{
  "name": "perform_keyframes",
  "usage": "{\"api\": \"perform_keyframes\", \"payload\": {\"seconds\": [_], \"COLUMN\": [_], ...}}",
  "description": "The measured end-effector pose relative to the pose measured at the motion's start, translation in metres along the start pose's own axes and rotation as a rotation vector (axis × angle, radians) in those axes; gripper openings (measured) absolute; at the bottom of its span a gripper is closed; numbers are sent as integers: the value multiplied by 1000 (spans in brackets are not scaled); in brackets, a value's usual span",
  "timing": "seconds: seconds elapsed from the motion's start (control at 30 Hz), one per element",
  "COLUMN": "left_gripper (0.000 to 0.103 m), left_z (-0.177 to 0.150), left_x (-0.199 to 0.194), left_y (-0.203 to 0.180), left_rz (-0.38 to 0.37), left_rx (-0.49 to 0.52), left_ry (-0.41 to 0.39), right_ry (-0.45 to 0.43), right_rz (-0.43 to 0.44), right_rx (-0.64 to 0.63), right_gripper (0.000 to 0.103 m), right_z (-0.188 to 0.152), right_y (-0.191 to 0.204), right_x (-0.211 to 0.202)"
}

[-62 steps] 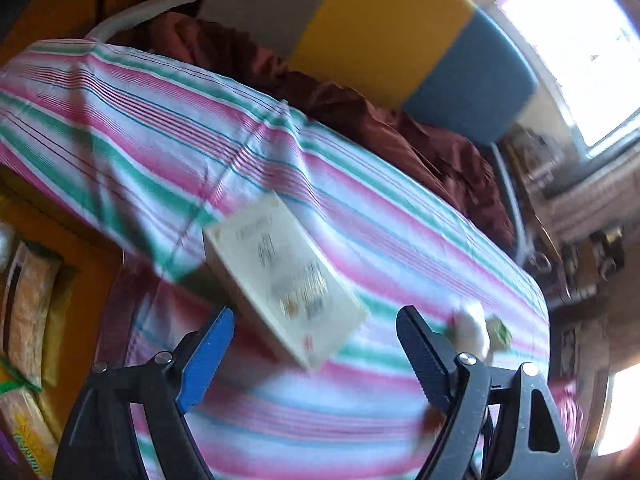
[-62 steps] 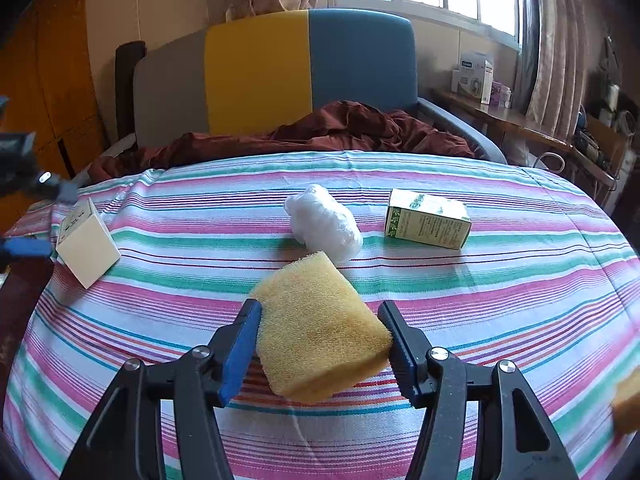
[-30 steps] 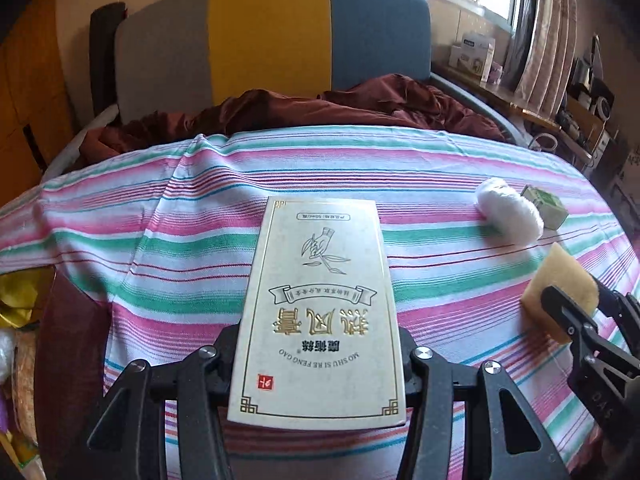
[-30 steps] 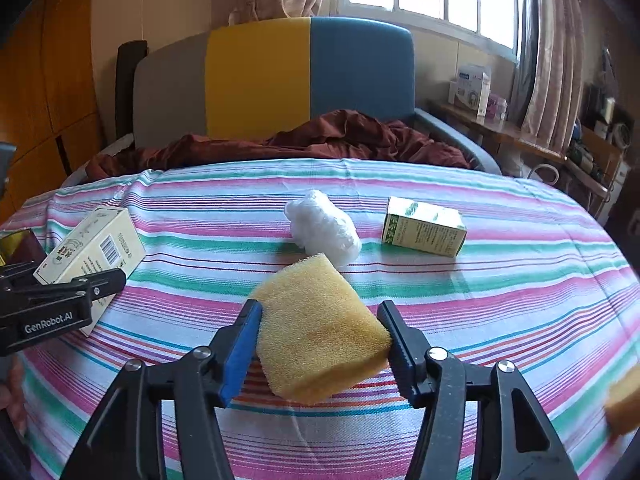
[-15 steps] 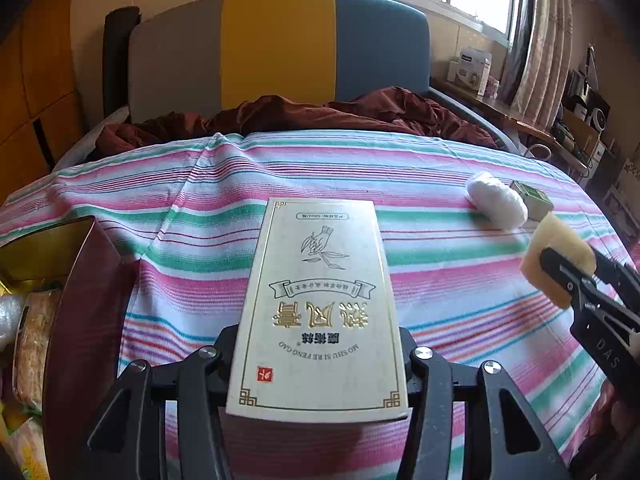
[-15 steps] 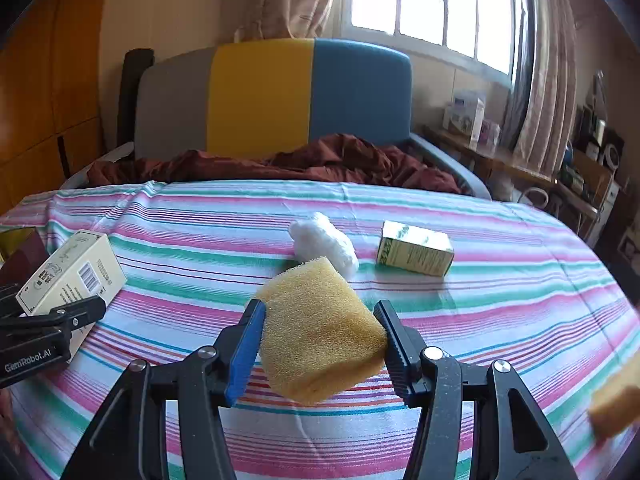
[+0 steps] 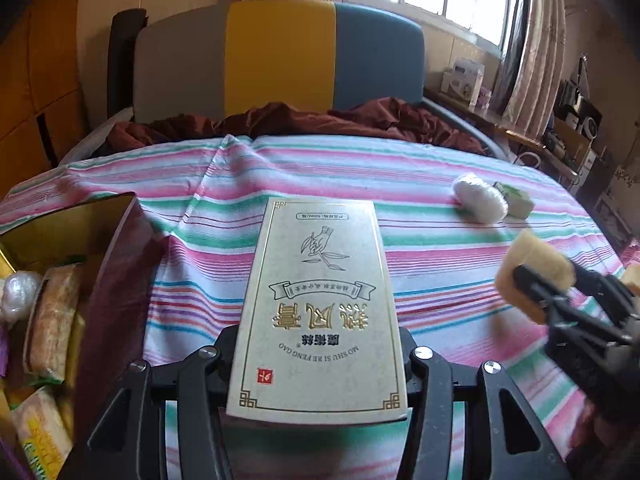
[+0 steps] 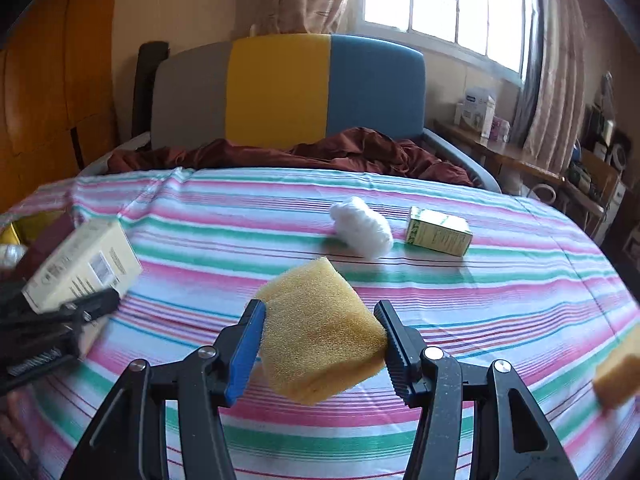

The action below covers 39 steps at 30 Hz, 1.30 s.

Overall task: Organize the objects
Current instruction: 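Carry the white box into the gold tray and release it with left tool while right carries sponge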

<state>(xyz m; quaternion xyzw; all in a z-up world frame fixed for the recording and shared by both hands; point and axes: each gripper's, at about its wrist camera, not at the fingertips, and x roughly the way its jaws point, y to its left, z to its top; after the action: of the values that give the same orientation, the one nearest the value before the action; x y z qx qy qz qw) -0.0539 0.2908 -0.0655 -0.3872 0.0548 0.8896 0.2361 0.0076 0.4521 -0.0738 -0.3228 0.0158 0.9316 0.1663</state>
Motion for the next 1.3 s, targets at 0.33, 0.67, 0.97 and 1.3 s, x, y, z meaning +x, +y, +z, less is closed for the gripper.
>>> {"api": "perform_keyframes", "payload": {"seconds": [0.33, 0.67, 0.97, 1.3], "left_gripper": [52, 52, 52, 52], "left_z": [-1, 10, 12, 7], "left_x": [-44, -95, -86, -42], "left_y": [16, 63, 123, 142], "left_rz": [-105, -99, -41, -41], "left_rx": [-37, -96, -212, -247], "left_ry": [-3, -81, -20, 138], "right_ry": [12, -19, -58, -36], "right_rz": [-32, -19, 42, 42], "right_rx": [-26, -44, -51, -19], "right_gripper": [57, 56, 56, 57], "right_z": [-3, 0, -4, -7], "right_y": [5, 13, 34, 32], "right_x": [4, -9, -31, -26]}}
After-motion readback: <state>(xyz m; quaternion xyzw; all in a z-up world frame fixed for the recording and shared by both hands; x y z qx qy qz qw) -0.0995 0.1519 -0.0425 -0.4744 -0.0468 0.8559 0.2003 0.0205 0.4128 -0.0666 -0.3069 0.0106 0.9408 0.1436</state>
